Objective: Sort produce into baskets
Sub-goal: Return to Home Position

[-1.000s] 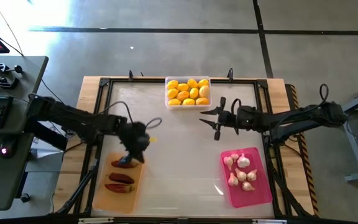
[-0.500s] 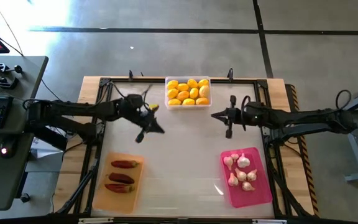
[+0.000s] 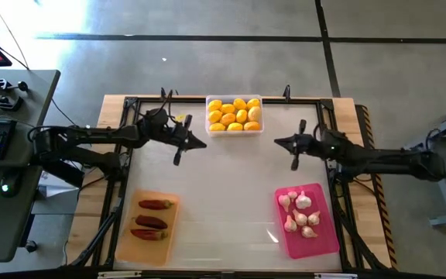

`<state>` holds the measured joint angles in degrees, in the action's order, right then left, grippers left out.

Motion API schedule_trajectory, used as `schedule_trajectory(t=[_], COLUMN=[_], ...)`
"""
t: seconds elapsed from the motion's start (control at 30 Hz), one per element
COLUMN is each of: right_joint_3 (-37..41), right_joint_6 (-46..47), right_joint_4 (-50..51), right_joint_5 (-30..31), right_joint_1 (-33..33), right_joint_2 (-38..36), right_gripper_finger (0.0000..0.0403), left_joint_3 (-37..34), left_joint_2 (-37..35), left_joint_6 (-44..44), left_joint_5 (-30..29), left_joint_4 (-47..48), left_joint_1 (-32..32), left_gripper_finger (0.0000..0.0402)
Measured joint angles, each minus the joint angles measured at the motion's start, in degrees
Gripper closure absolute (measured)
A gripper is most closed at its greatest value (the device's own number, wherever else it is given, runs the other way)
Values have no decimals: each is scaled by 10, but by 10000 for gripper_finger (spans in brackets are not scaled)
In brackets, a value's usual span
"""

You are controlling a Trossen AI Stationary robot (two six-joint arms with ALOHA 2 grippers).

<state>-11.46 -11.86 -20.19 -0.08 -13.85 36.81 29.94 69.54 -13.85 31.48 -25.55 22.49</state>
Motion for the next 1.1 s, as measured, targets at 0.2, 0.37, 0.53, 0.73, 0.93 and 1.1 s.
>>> schedule_trajectory(t=[0.2,0.37,0.53,0.73,0.93,1.1], right_joint_3=[38,42,43,43,61,73], right_joint_6=[6,26,28,26,16,11], right_joint_4=[67,150,217,300,286,262], right_joint_5=[-21,-37,-37,-17,-13,-13], right_joint_1=[-38,-57,-58,-58,-58,-62], right_joint_2=[-119,-210,-287,-368,-368,-368], right_gripper_finger=[403,403,403,403,403,403], left_joint_3=[-22,-22,-22,-22,-22,-23], left_joint_2=[0,-1,-1,-1,-3,-11], left_joint_6=[6,11,-7,-13,-12,-13], left_joint_5=[1,0,1,1,1,2], left_joint_4=[-50,-56,-57,-64,-78,-78], left_joint_1=[29,39,40,53,64,72], left_gripper_finger=[401,401,401,401,401,401])
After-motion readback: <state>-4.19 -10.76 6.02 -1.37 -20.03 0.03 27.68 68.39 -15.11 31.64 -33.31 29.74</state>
